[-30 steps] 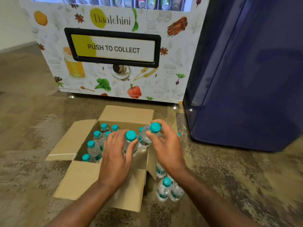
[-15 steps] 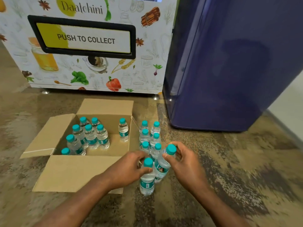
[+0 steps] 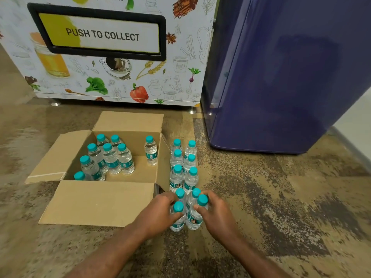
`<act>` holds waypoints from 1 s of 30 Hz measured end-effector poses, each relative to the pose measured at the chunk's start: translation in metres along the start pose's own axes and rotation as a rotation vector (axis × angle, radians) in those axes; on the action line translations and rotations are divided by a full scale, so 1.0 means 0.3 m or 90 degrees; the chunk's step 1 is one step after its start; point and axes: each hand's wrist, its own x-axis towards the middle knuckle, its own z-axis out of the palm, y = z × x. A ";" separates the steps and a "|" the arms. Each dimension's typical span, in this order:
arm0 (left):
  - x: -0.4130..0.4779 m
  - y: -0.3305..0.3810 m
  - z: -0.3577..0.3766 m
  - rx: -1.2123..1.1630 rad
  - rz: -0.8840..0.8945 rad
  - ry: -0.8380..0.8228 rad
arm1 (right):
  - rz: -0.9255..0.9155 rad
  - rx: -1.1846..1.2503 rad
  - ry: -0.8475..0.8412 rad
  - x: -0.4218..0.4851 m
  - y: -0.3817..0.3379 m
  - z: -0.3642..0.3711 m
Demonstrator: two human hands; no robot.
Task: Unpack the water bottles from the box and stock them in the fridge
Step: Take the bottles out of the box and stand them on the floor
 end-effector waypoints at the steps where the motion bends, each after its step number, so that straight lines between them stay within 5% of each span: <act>1: -0.003 -0.002 0.008 0.002 -0.001 -0.002 | 0.002 -0.001 -0.007 0.002 0.010 0.006; 30: -0.035 0.012 0.075 0.060 0.020 0.035 | -0.021 -0.106 -0.025 -0.041 0.080 0.055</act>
